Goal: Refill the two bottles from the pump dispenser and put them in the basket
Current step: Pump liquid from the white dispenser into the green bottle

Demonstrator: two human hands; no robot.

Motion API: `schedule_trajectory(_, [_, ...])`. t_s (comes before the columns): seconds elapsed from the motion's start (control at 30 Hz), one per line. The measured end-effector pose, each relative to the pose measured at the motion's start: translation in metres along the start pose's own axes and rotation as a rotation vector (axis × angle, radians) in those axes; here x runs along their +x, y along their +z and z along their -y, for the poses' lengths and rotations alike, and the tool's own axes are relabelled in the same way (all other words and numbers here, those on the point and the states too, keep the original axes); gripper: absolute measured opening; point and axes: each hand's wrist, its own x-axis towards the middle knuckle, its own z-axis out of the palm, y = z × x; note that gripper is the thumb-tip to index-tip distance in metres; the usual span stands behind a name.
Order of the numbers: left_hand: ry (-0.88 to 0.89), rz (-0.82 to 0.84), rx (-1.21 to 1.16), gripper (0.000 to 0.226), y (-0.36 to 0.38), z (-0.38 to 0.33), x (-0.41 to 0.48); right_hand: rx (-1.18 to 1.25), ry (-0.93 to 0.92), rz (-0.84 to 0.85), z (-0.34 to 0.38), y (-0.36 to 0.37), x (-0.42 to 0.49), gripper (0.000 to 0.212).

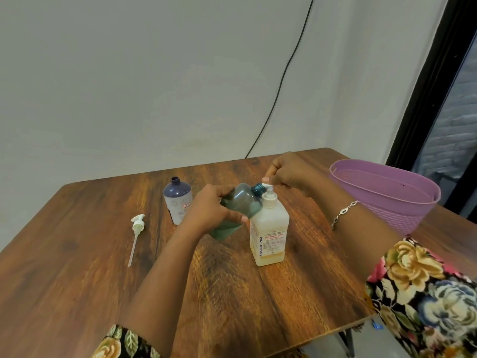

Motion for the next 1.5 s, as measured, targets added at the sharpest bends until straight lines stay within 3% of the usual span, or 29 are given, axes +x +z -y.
schedule_trajectory(0.13, [-0.002,0.011,-0.024,0.079,0.004,0.002,-0.002,0.035,-0.015,-0.033,-0.013,0.005,0.0,0.011])
schedule_trajectory(0.3, [0.014,-0.003,-0.032,0.081,-0.002,-0.004,0.001,0.305,0.003,-0.038,-0.005,-0.006,-0.01,0.011])
schedule_trajectory(0.6, [0.0,0.027,0.022,0.081,0.002,0.002,0.001,0.098,-0.013,-0.035,-0.012,0.007,-0.007,0.013])
schedule_trajectory(0.8, [0.032,0.011,-0.031,0.076,-0.004,-0.004,-0.003,0.196,-0.002,0.016,0.005,-0.007,-0.014,0.021])
schedule_trajectory(0.97, [0.037,0.014,0.011,0.077,-0.004,-0.005,-0.003,0.061,-0.013,-0.024,0.002,0.005,-0.006,0.023])
schedule_trajectory(1.2, [0.0,0.002,-0.039,0.081,0.002,-0.001,-0.004,0.23,-0.055,-0.114,-0.011,0.016,-0.008,0.02])
schedule_trajectory(1.37, [0.002,-0.023,-0.051,0.084,-0.003,-0.005,-0.001,0.282,-0.003,-0.032,-0.004,0.004,-0.007,0.02])
schedule_trajectory(1.5, [0.002,0.002,-0.038,0.082,-0.001,-0.002,0.001,0.354,-0.025,-0.081,-0.017,0.016,-0.006,0.021])
